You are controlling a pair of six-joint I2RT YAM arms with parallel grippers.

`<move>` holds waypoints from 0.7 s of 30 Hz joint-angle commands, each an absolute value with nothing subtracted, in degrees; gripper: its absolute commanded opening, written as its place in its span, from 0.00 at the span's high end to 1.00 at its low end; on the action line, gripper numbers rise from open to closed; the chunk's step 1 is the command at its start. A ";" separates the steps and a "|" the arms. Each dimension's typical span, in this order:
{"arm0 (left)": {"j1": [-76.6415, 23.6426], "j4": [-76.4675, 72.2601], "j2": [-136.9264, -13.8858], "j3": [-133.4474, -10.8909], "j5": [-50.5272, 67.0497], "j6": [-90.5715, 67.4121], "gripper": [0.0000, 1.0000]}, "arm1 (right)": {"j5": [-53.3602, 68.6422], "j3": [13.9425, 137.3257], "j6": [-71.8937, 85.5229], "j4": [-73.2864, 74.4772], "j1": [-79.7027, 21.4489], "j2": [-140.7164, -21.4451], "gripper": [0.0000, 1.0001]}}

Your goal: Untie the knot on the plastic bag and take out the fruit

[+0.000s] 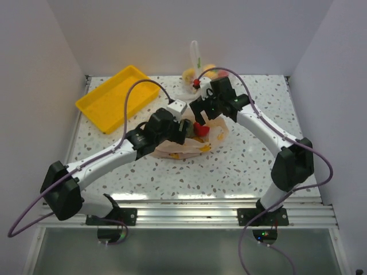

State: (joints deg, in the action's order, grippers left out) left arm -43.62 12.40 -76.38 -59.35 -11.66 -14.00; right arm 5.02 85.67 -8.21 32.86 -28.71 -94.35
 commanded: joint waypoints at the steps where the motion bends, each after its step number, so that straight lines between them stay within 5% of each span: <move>1: -44.91 5.72 -79.36 -58.89 -10.30 -8.35 0.19 | 7.21 88.59 -11.43 34.81 -28.83 -98.69 0.01; 3: -46.14 5.45 -81.64 -57.84 -8.80 -7.21 0.21 | 6.42 88.24 -11.08 32.53 -28.83 -99.84 0.03; 5: -47.37 5.89 -83.31 -57.13 -7.92 -6.68 0.24 | 5.98 88.68 -10.20 31.12 -28.74 -101.86 0.16; 10: -48.69 11.15 -84.38 -54.41 -4.22 -7.64 0.35 | 0.10 92.10 -4.85 28.04 -27.60 -105.90 0.72; 17: -49.39 16.08 -82.62 -47.30 4.74 -12.21 0.49 | -4.39 95.80 11.15 23.91 -22.07 -112.04 0.90; 21: -49.57 15.47 -82.79 -43.78 6.94 -14.85 0.54 | -2.55 95.62 18.09 22.33 -20.74 -115.91 0.90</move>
State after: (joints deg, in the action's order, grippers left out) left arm -49.23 14.06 -84.16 -46.13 3.07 -11.60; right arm -1.63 94.26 9.76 25.04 -21.58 -112.53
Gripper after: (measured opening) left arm 0.467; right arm 0.104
